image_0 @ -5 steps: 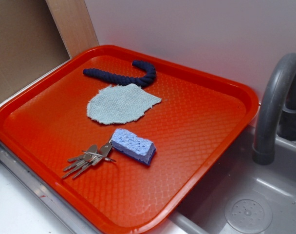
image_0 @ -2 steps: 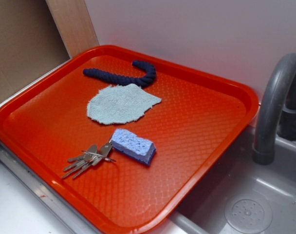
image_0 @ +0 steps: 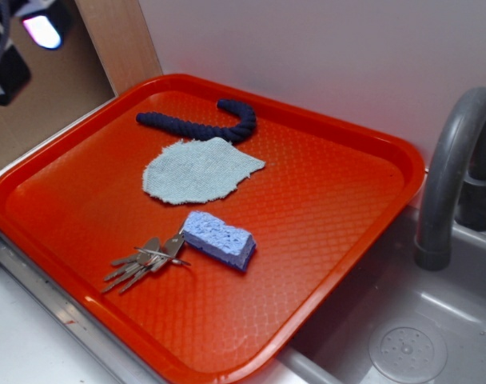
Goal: Grab the blue sponge.
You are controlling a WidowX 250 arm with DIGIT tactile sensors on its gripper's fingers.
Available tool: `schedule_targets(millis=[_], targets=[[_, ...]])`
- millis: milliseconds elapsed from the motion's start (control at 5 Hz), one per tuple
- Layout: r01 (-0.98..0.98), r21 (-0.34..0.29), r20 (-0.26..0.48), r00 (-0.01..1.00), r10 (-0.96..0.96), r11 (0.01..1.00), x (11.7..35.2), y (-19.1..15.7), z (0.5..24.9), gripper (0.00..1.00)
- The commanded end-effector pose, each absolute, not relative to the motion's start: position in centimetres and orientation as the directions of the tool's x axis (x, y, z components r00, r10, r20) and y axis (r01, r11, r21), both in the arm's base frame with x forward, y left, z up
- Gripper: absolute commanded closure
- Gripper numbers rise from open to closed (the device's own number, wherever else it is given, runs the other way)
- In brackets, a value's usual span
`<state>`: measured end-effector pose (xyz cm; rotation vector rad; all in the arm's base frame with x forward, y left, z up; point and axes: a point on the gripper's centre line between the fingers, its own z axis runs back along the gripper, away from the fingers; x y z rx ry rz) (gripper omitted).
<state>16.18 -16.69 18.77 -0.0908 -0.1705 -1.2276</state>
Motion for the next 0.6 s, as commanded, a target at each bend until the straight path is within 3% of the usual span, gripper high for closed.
schedule_targets(millis=[0, 200, 400], targets=[[0.992, -0.002, 0.202, 0.120, -0.972, 0.123, 16.5, -22.0, 16.6, 0.00], [0.997, -0.048, 0.196, 0.062, -0.979, 0.054, 16.6, -24.6, 14.6, 0.00], [0.996, -0.084, 0.134, 0.041, -0.990, 0.030, 16.4, -25.8, 12.3, 0.00]])
